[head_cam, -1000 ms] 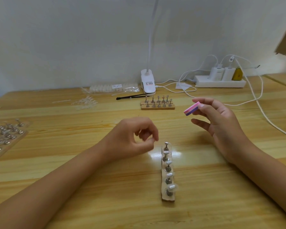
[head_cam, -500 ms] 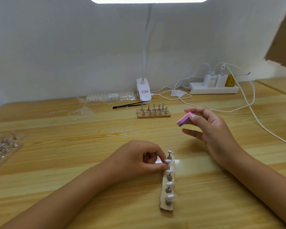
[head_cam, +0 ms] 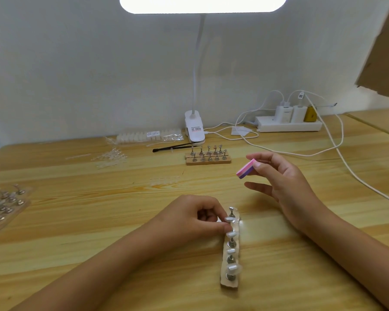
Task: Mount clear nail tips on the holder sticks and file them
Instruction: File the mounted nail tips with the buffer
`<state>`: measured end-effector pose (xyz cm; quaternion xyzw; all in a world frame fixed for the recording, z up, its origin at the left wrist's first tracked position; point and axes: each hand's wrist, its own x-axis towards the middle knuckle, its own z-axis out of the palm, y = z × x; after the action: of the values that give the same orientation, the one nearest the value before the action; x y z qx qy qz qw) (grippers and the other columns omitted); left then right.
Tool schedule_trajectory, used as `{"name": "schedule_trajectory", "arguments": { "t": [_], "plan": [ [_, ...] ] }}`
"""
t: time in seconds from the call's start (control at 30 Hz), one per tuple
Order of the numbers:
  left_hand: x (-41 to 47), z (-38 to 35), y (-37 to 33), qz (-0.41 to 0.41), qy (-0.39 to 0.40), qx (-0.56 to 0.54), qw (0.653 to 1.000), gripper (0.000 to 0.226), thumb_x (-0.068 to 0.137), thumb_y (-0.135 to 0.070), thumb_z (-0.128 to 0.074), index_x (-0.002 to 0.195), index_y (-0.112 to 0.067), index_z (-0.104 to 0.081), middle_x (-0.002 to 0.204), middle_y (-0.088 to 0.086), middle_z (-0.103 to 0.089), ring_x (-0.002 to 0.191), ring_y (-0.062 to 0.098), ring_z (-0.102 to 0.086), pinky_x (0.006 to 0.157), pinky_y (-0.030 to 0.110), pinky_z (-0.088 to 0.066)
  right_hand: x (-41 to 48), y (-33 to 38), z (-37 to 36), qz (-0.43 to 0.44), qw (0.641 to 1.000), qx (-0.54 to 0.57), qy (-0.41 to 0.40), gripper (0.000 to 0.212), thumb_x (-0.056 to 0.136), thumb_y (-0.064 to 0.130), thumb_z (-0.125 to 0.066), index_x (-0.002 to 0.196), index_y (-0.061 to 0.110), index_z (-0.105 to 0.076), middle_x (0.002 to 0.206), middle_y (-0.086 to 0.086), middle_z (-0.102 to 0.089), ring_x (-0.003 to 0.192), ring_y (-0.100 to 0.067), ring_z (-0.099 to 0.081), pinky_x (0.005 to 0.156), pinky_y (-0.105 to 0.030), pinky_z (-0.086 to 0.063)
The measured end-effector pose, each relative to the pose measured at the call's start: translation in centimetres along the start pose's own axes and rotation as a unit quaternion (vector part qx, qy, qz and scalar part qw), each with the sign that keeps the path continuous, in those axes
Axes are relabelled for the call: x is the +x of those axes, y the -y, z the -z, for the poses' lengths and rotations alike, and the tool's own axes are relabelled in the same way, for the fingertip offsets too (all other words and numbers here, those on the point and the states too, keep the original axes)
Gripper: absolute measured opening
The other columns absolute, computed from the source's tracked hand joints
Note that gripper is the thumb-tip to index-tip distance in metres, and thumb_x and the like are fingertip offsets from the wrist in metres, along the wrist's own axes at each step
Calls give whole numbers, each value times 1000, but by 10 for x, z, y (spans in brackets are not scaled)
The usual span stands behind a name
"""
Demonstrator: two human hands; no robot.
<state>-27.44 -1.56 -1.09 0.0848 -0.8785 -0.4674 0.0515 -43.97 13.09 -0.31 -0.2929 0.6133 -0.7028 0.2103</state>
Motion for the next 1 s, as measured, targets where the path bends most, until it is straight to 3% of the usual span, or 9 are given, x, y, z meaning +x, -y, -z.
{"name": "schedule_trajectory", "arguments": {
  "t": [0.2, 0.3, 0.43, 0.57, 0.9, 1.0],
  "plan": [
    [0, 9, -5, 20, -3, -110, 994, 5, 79, -30, -77, 79, -28, -73, 70, -12, -66, 65, 2, -55, 61, 11, -43, -1, 2, 1, -9, 1000, 10, 1, 18, 95, 17, -58, 110, 19, -68, 100, -3, -73, 97, -15, -70, 72, -26, -58],
    [-1, 8, -4, -16, -75, -172, 982, 19, 74, -34, -74, 86, -20, -71, 82, -9, -74, 74, 3, -65, 69, 12, -49, -2, 3, 1, -15, 1000, 26, 4, 19, 95, 16, -58, 111, 17, -68, 100, -4, -73, 97, -16, -70, 72, -25, -58],
    [2, 7, 0, -5, -145, -256, 956, 22, 79, -32, -71, 93, -16, -66, 91, 1, -77, 77, 8, -69, 64, 15, -50, -4, 7, -2, -27, 997, 72, 22, 25, 84, 22, -66, 107, 17, -73, 102, -7, -73, 96, -15, -69, 72, -23, -57],
    [5, 7, 6, 7, -155, -263, 952, 11, 83, -20, -72, 93, -18, -67, 84, 0, -75, 77, 9, -68, 68, 17, -52, -8, 9, -7, -45, 989, 112, 82, 29, 77, 23, -68, 104, 16, -77, 99, -8, -73, 88, -13, -68, 72, -21, -56],
    [7, 7, 5, -7, -142, -307, 941, 32, 75, -42, -74, 92, -15, -72, 86, 1, -73, 83, 10, -68, 75, 18, -53, -16, 10, -15, -4, 984, 33, 174, 29, 78, 31, -70, 106, 27, -75, 106, -7, -75, 101, -20, -71, 79, -24, -56],
    [7, 7, 6, -5, -142, -303, 942, 28, 75, -38, -73, 92, -15, -71, 84, -2, -73, 80, 7, -67, 74, 18, -53, -18, 9, -17, -6, 983, 19, 182, 28, 81, 26, -68, 108, 23, -74, 106, -9, -74, 101, -21, -71, 78, -23, -57]
  ]
}}
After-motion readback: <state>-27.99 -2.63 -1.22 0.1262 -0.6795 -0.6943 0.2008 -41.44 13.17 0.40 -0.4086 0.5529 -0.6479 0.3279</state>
